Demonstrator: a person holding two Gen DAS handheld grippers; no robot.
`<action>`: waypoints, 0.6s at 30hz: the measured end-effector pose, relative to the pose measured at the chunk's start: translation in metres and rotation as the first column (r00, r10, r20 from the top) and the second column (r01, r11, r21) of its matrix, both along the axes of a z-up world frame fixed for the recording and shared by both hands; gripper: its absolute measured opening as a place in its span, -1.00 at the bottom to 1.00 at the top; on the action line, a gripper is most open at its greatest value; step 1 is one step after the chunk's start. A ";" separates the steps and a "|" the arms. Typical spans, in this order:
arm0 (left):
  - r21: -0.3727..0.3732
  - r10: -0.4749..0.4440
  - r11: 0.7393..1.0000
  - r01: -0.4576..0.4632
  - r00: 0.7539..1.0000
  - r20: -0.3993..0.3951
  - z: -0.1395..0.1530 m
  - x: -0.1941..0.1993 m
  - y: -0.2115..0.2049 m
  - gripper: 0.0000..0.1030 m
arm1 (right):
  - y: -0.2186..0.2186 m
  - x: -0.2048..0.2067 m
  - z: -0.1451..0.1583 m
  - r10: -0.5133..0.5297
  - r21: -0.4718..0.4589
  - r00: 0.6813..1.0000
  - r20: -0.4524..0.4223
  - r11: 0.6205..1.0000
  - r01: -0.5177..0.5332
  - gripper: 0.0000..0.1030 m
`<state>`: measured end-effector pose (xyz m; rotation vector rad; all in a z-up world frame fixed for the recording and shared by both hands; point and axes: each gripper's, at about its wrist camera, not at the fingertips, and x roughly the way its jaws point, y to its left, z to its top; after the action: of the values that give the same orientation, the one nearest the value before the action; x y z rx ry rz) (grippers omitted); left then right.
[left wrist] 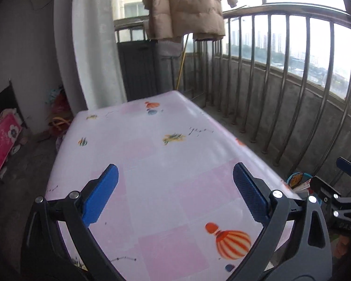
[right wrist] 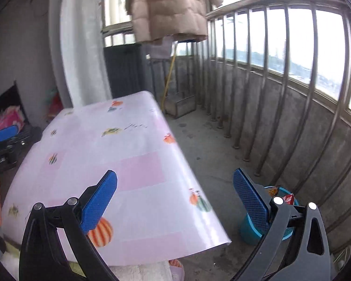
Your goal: Collect trash
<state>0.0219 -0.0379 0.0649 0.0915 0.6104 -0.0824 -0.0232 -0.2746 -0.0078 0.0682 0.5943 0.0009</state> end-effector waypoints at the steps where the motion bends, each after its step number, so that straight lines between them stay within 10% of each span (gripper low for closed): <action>1: -0.008 0.030 1.000 -0.030 0.998 -0.047 -0.005 0.000 0.011 0.83 | 0.011 0.001 -0.002 0.034 0.006 0.999 -0.027 0.999 -0.034 0.87; 7: -0.032 0.101 0.993 -0.115 0.955 -0.278 -0.047 0.000 0.031 0.83 | 0.052 0.002 -0.016 0.066 -0.071 0.990 -0.128 0.995 -0.075 0.87; 18: 0.021 0.133 0.991 -0.133 0.934 -0.332 -0.064 -0.003 0.024 0.83 | 0.040 0.004 -0.038 -0.040 -0.131 0.959 -0.280 0.991 0.003 0.87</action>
<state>0.0193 -0.0137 0.0005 0.0335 0.9533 0.0345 -0.0193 -0.2344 -0.0463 -0.0531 0.8780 -0.0697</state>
